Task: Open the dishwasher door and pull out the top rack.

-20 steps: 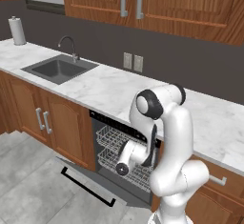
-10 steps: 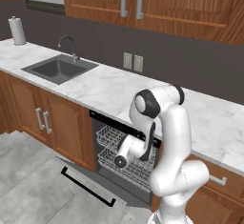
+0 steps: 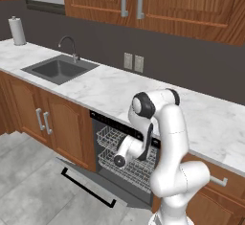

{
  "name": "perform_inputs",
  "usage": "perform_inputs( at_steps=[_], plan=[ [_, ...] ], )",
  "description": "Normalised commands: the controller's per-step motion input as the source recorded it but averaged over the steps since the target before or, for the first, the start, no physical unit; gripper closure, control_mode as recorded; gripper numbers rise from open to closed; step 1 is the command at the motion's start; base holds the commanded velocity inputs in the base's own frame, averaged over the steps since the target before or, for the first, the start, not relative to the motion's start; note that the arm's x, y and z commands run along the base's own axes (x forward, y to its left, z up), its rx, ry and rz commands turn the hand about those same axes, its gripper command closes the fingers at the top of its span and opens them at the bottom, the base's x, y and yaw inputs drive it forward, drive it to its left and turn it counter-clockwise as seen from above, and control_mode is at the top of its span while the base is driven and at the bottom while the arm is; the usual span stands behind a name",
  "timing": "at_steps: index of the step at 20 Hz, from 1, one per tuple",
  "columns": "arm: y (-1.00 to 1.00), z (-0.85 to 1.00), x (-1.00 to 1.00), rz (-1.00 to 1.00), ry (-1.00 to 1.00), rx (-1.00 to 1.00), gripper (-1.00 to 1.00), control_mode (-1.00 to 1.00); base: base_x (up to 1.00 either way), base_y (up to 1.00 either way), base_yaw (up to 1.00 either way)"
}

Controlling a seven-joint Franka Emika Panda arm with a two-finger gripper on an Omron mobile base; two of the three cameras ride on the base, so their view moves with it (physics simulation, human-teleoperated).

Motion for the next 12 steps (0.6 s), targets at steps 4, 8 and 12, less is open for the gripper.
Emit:
perform_inputs(
  at_steps=[4, 8, 12],
  plan=[
    [0.00, -0.30, 0.29, 0.00, 0.00, -0.01, -1.00, -1.00, 0.00, 0.00, 0.00],
    [0.00, -0.19, 0.28, 0.00, 0.00, 0.00, -1.00, -1.00, 0.00, 0.00, 0.00],
    [0.00, -0.09, 0.31, 0.00, 0.00, 0.00, -1.00, -1.00, 0.00, 0.00, 0.00]
  ],
)
